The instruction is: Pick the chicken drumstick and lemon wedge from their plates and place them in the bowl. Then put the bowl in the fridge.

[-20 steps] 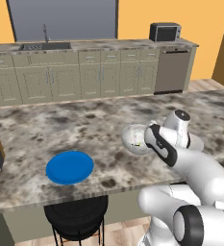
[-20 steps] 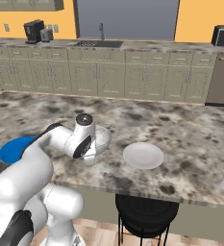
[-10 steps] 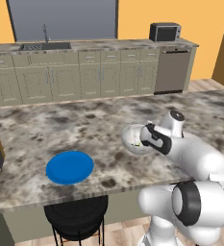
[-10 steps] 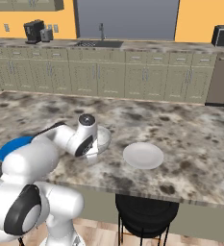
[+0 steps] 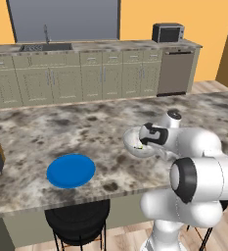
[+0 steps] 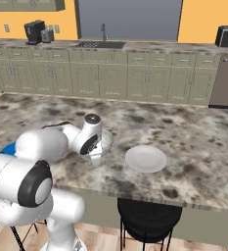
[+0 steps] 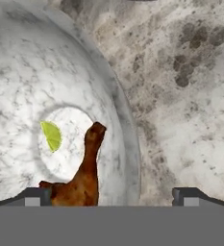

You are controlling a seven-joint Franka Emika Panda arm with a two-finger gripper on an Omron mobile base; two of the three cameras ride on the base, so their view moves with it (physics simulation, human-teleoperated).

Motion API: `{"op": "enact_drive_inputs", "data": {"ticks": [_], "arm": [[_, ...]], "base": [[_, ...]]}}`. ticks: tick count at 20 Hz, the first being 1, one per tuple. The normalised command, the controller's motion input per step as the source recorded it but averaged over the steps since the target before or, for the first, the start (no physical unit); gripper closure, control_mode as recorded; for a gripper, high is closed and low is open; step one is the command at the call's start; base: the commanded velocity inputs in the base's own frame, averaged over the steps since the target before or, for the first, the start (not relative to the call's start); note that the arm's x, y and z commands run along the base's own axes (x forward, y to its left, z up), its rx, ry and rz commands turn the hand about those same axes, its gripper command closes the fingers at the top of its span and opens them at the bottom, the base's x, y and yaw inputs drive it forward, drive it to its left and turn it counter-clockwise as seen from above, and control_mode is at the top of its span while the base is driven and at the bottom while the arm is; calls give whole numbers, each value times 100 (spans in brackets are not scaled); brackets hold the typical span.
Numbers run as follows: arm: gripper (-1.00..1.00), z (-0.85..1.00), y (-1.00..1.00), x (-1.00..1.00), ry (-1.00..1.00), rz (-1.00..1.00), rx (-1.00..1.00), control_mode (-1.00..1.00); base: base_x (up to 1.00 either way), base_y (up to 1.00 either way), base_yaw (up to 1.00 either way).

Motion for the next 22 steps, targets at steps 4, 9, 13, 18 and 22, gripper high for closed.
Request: {"op": "enact_drive_inputs", "data": {"ticks": [4,9,13,18,22], "arm": [[-100,-19,-1,1,2,0,0,-100],[100,-15,0,-1,0,0,0,-100],[100,-8,4,0,0,0,0,-100],[100,9,0,-25,1,0,0,-100],[100,26,-1,-34,0,2,0,-100]], "base": [[0,0,0],[0,0,0],[0,0,0],[0,0,0],[0,0,0]]}}
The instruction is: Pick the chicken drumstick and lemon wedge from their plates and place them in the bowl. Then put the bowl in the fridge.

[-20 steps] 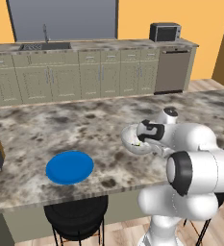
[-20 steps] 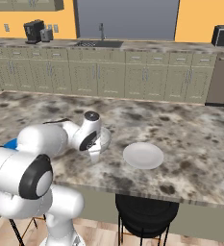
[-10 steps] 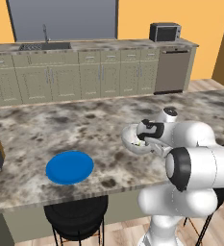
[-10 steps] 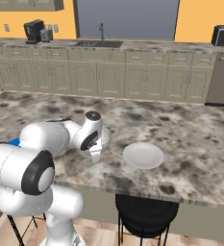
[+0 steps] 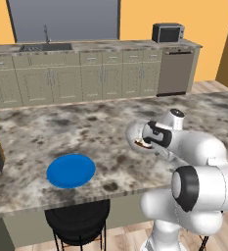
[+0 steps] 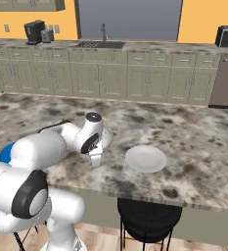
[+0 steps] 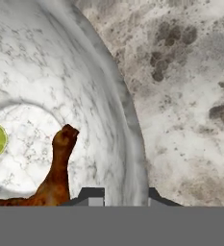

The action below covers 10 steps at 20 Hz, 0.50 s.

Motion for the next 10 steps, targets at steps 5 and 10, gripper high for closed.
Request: {"op": "enact_drive_inputs", "data": {"ticks": [5,10], "arm": [[100,47,-1,-41,3,6,0,-100],[100,30,3,-51,0,-5,-3,-100]], "base": [[0,0,0],[0,0,0]]}}
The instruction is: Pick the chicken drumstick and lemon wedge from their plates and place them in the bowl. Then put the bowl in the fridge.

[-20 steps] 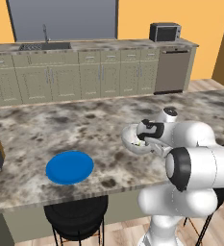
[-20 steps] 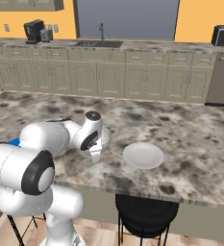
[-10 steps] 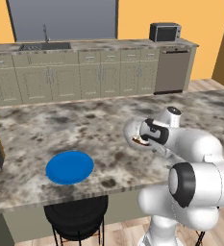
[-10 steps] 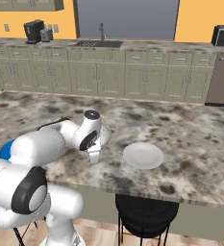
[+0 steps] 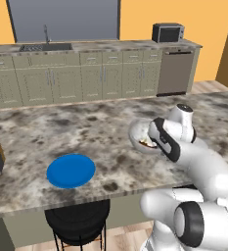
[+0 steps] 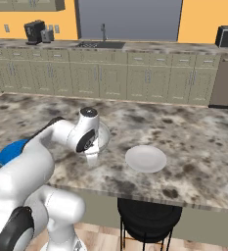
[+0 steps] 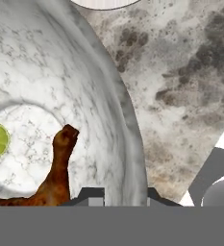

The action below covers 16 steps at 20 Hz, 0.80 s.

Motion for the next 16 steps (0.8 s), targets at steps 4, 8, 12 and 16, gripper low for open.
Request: {"op": "enact_drive_inputs", "data": {"ticks": [4,8,12,16], "arm": [[100,27,8,-33,0,-25,-4,-100],[100,26,9,-43,0,-28,0,-100],[100,28,3,-46,0,-16,0,-100],[100,14,12,-45,-2,-13,0,-100]], "base": [[0,0,0],[0,0,0],[0,0,0],[0,0,0]]}}
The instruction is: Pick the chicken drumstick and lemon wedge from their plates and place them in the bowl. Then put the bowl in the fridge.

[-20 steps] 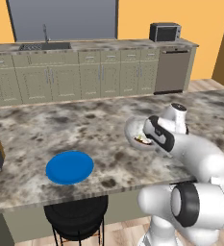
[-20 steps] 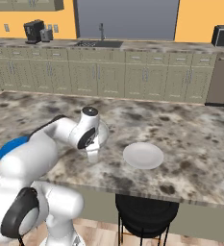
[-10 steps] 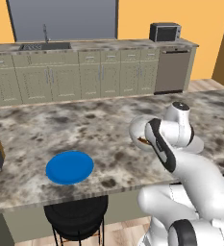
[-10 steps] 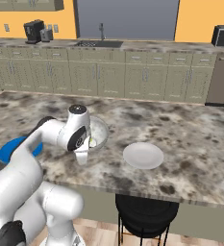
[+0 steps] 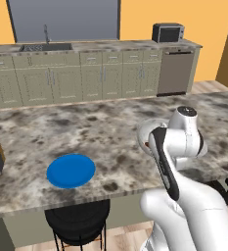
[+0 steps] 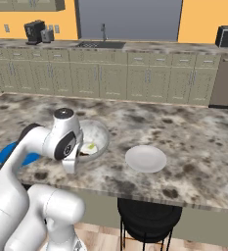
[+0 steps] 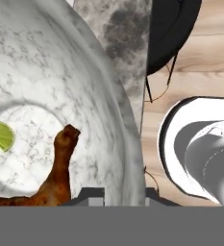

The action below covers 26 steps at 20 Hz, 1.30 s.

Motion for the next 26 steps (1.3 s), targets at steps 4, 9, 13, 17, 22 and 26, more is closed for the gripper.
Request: {"op": "enact_drive_inputs", "data": {"ticks": [4,9,13,17,22,26], "arm": [[100,2,5,-5,0,-3,0,-100],[100,0,0,0,0,0,0,-100],[100,0,0,0,0,0,0,-100],[100,0,0,0,0,0,0,100],[100,0,0,0,0,0,0,100],[100,0,0,0,0,0,0,100]], "base": [[0,0,0],[0,0,0],[0,0,0],[0,0,0],[0,0,0],[-18,0,6]]}}
